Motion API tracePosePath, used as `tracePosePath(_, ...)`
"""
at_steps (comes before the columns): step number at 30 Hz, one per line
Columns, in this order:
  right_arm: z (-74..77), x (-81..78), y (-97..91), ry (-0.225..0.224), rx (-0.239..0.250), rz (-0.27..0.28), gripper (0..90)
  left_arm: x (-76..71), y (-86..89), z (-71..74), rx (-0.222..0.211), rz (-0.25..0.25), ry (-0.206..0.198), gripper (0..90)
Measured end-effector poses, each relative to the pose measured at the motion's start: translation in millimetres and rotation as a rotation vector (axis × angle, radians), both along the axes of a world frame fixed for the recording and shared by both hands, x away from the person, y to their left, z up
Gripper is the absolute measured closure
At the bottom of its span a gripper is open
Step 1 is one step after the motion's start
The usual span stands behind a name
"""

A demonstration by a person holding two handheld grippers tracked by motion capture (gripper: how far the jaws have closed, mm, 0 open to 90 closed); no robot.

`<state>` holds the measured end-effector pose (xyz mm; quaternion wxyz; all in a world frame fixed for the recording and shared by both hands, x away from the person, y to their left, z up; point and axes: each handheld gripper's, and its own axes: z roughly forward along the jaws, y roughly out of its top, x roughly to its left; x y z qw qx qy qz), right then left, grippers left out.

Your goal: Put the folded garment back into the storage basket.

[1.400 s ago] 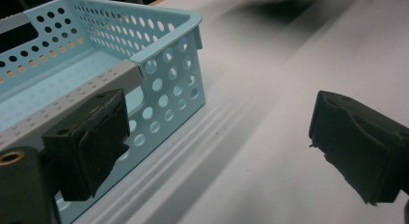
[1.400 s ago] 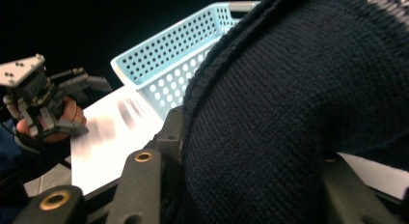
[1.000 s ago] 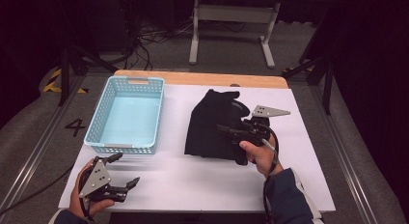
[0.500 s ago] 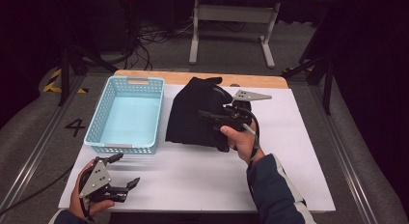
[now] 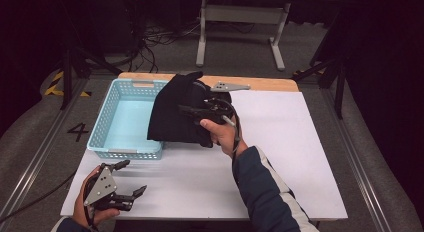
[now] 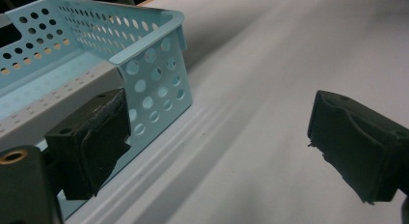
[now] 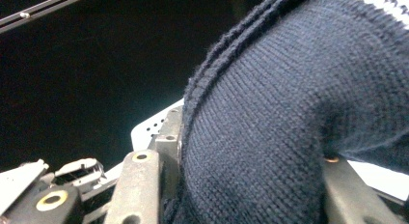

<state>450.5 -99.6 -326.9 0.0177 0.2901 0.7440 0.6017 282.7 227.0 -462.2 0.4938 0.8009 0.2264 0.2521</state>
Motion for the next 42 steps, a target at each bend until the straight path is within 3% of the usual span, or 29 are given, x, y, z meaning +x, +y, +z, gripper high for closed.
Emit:
tracePosePath(14,-8.6,19.5,50.9,0.043,-0.033,0.048,57.2,-0.4,1.6,0.8,-0.010,-0.020,0.000,8.7)
tracePosePath(26,-15.3,38.4,92.5,0.069,-0.073,0.048,57.1,-0.9,5.6,-0.4,-0.015,-0.016,0.007,8.7)
tracePosePath(31,-20.7,42.8,110.8,0.085,-0.106,0.047,56.7,-3.6,5.7,2.4,-0.028,-0.020,-0.001,8.6)
tracePosePath(33,-24.1,43.3,120.6,0.084,-0.146,0.034,56.6,-4.5,5.2,2.8,-0.031,-0.026,-0.004,8.5)
tracePosePath(37,-28.1,45.6,127.1,0.096,-0.164,0.024,56.5,-4.8,4.1,3.1,-0.031,-0.036,-0.006,8.5)
tracePosePath(40,-34.2,48.4,133.0,0.117,-0.169,0.023,56.3,-5.2,3.1,2.8,-0.023,-0.043,-0.005,8.5)
tracePosePath(42,-41.0,49.7,141.6,0.137,-0.199,0.021,55.8,-5.2,2.7,3.2,-0.026,-0.046,-0.006,8.5)
